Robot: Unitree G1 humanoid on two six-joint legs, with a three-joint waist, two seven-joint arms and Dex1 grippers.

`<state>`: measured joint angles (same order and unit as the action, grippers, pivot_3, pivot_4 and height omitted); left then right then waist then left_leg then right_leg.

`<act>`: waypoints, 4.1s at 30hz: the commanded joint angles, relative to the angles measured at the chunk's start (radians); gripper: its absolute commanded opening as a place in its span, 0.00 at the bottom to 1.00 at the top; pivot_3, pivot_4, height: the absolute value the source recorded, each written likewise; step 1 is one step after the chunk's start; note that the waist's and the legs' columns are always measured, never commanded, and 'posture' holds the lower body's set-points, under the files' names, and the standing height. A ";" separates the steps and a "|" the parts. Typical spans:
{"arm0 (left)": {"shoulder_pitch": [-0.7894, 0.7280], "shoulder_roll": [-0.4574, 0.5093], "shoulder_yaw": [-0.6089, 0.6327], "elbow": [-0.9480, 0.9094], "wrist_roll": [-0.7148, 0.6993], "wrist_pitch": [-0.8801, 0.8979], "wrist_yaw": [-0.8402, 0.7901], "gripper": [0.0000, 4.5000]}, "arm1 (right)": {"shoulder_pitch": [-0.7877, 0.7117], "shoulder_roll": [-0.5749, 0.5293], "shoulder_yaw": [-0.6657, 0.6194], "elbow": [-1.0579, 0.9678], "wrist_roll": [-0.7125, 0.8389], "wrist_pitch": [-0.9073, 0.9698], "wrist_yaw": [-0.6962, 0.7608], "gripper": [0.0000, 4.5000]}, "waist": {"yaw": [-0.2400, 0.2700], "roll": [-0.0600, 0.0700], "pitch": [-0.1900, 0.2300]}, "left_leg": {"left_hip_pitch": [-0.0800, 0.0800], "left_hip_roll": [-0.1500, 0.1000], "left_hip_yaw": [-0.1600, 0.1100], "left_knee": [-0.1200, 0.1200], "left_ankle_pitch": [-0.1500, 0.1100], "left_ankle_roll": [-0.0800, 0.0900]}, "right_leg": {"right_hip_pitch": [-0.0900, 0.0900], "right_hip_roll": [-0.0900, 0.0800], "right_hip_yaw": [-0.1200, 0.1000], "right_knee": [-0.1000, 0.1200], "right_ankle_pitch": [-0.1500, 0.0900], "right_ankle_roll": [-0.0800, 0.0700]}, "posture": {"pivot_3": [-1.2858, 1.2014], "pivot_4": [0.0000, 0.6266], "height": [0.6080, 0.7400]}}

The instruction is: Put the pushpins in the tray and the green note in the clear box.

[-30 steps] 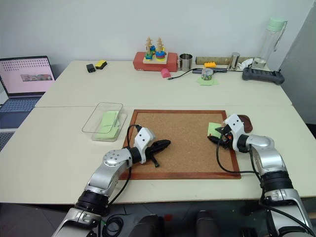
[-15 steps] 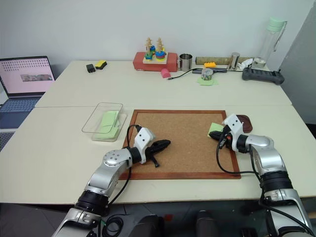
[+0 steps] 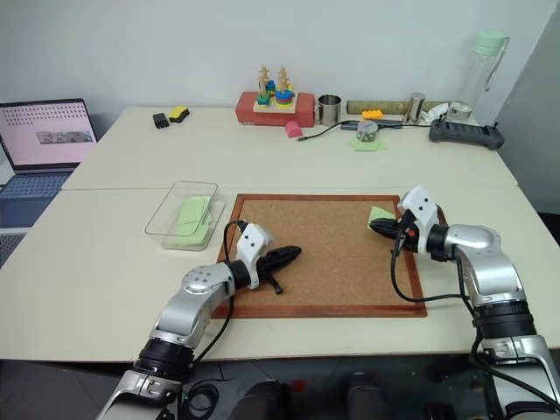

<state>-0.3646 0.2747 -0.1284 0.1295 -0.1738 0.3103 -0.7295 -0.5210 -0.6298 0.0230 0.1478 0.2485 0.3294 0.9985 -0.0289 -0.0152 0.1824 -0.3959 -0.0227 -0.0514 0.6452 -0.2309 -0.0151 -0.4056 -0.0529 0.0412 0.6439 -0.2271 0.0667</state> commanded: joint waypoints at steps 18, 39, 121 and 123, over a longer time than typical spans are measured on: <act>-0.022 -0.112 0.283 -0.309 -0.717 0.699 0.122 0.78 | -0.014 -0.056 0.149 -0.147 -0.227 -0.629 0.055 0.00 | 0.000 -0.006 0.003 | -0.002 0.000 -0.002 0.000 0.000 -0.001 | -0.002 0.000 -0.001 0.000 0.000 0.000 | 0.52 0.24 1.00; -0.122 -0.217 0.280 -0.170 -0.739 0.651 0.160 0.70 | -0.038 -0.035 0.212 -0.169 -0.215 -0.747 0.093 0.00 | 0.000 -0.006 0.004 | -0.002 -0.001 -0.002 0.000 0.000 -0.001 | -0.001 0.000 -0.001 0.000 0.002 -0.005 | 0.52 0.24 1.00; 0.042 0.026 0.274 -0.623 -0.507 0.409 0.360 0.00 | -0.021 -0.070 -0.084 -0.262 0.149 0.087 -0.001 1.00 | -0.005 -0.006 0.006 | -0.002 0.000 -0.001 -0.001 0.000 -0.001 | -0.002 0.002 -0.001 0.000 -0.001 -0.002 | 0.52 0.24 1.00; 0.039 0.075 0.307 -0.636 -0.469 0.409 0.395 0.00 | -0.067 -0.086 -0.045 -0.309 0.177 0.118 0.057 1.00 | -0.004 -0.006 0.006 | -0.001 0.000 -0.002 -0.001 0.000 -0.001 | -0.001 0.002 -0.001 -0.001 -0.001 -0.001 | 0.52 0.24 1.00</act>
<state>-0.3241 0.3074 0.1350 -0.4558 -0.6818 0.7333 -0.3772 -0.5361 -0.6946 -0.0552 -0.0809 0.3745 0.4256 0.9644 -0.0326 -0.0212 0.1883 -0.3975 -0.0222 -0.0533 0.6446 -0.2311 -0.0157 -0.4069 -0.0505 0.0398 0.6434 -0.2283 0.0652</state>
